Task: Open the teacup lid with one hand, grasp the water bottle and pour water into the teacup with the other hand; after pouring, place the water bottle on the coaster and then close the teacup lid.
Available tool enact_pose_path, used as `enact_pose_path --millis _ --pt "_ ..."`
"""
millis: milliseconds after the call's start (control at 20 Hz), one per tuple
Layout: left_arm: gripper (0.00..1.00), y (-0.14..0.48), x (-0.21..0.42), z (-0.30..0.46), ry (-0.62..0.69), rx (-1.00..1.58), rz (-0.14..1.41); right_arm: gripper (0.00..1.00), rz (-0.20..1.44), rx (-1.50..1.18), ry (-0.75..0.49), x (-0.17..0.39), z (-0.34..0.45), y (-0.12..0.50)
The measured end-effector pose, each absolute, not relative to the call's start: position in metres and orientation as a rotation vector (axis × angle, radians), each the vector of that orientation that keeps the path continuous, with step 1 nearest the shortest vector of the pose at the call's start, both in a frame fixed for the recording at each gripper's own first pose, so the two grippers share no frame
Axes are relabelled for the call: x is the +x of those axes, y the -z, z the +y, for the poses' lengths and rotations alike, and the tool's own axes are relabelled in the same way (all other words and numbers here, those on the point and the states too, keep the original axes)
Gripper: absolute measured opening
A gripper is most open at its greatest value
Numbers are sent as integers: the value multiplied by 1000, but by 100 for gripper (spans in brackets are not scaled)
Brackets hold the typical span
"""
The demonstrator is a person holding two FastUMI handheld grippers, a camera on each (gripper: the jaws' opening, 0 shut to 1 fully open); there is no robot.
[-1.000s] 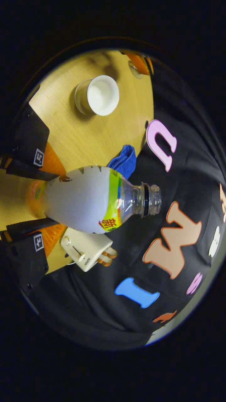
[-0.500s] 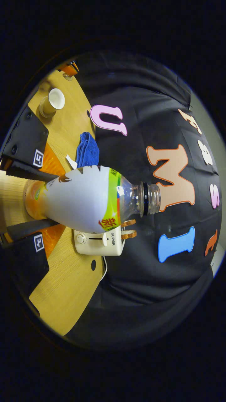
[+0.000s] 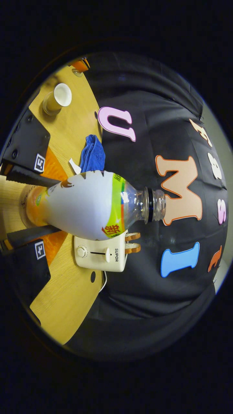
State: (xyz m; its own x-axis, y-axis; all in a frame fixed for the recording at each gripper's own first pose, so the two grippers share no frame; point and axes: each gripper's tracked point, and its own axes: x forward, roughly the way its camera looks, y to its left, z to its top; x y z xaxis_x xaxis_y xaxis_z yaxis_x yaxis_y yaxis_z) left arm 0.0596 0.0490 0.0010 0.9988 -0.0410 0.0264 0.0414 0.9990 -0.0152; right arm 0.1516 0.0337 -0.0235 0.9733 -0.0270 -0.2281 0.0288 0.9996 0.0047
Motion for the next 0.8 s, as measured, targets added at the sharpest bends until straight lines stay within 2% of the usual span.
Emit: enact_pose_path --millis 350,400,550,800 --pt "26 -1 59 49 41 -16 -26 66 242 10 22 151 33 31" --pt "27 -1 60 49 41 -15 -25 70 245 4 17 150 35 34" --pt "27 -1 59 49 41 -15 -26 67 247 -9 13 150 36 37" --pt "27 -1 59 49 41 -16 -26 77 243 -3 1 146 40 42"
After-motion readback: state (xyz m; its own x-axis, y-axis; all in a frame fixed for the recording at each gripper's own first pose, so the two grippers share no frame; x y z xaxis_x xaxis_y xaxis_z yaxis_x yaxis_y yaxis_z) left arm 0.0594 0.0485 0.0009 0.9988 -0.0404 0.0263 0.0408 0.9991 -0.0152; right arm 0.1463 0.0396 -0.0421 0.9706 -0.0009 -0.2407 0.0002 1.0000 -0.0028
